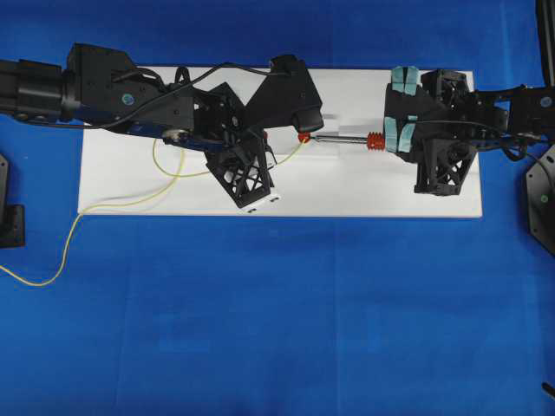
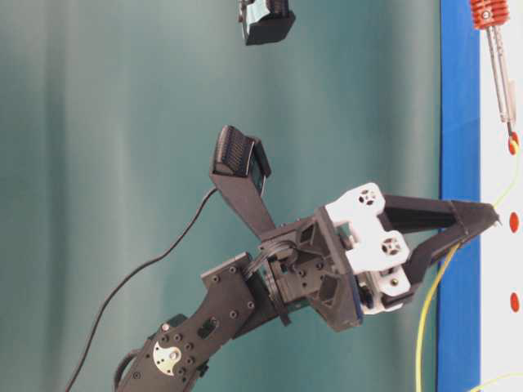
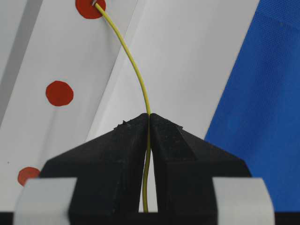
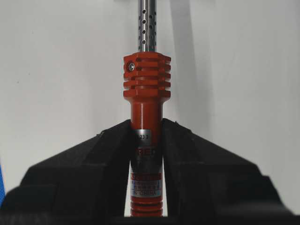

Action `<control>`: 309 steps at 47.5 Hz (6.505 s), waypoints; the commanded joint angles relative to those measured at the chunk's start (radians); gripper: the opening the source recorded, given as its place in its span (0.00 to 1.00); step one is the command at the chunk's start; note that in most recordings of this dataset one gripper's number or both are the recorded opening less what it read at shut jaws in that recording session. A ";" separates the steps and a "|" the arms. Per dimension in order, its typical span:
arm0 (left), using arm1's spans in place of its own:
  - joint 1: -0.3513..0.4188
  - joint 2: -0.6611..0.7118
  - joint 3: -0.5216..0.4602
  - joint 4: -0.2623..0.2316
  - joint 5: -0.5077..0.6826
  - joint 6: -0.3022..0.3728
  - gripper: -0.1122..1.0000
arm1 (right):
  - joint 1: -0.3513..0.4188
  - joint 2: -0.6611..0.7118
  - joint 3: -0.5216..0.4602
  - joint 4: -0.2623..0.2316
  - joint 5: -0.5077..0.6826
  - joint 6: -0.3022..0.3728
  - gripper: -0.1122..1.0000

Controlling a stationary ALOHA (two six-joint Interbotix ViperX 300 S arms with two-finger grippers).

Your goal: Touch the tip of the soldering iron to the tip of the solder at the mark.

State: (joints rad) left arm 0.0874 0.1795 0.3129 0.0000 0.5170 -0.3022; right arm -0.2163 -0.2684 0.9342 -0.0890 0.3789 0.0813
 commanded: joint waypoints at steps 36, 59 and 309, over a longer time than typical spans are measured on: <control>0.002 -0.018 -0.020 0.003 -0.003 0.000 0.11 | 0.002 -0.008 -0.026 0.002 -0.008 0.000 0.16; 0.002 -0.041 -0.009 0.002 -0.005 0.000 0.11 | 0.002 -0.006 -0.026 0.000 -0.009 0.000 0.16; -0.141 -1.290 1.052 0.003 -0.541 0.321 0.79 | 0.273 -0.762 0.325 -0.222 -0.232 0.350 0.88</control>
State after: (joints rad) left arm -0.0583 -1.1152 1.3760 0.0000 -0.0184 0.0184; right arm 0.0598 -1.0416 1.2717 -0.3129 0.1595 0.4295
